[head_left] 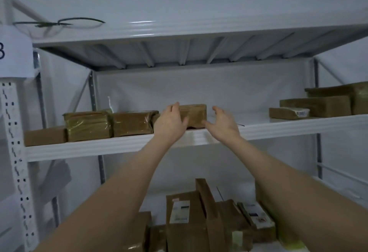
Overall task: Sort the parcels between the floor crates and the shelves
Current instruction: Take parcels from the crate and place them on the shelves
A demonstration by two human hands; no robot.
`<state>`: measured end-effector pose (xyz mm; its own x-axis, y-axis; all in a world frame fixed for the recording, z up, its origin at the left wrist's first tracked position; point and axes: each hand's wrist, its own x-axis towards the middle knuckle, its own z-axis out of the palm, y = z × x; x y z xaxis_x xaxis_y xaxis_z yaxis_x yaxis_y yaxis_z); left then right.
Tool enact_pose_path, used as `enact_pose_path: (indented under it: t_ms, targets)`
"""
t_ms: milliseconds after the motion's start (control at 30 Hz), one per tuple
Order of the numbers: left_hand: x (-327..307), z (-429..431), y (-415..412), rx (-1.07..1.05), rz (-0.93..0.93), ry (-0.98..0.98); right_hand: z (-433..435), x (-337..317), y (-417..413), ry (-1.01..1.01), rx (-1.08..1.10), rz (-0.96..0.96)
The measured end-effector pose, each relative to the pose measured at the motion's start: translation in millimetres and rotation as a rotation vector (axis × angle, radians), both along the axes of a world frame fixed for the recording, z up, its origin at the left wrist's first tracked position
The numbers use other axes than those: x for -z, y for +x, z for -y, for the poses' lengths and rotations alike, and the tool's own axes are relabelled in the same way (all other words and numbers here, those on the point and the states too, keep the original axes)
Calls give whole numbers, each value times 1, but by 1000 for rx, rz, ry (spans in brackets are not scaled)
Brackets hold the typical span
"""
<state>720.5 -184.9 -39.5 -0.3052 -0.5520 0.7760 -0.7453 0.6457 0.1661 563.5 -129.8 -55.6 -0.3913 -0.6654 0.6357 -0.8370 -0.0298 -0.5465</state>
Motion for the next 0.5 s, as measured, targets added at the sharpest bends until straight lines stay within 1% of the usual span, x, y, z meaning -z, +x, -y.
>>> enact_pose_path:
  t_ms: [100,200,267,367,433,500]
  targets:
    - [-24,30,-8,-37,-53,74,31,-21,-6,1,-111,163]
    - [-31,52,-20,-50,-88,160,54,-32,-11,19,-156,295]
    - [-31,61,-31,-24,-102,212,63,-38,-17,41,-187,345]
    - [-30,60,-49,16,-131,239,67,-43,-25,79,-213,388]
    - [-31,53,-62,66,-225,254,64,-45,-32,34,-240,497]
    - [-32,43,-76,159,-387,307,55,-47,-43,-36,-297,691]
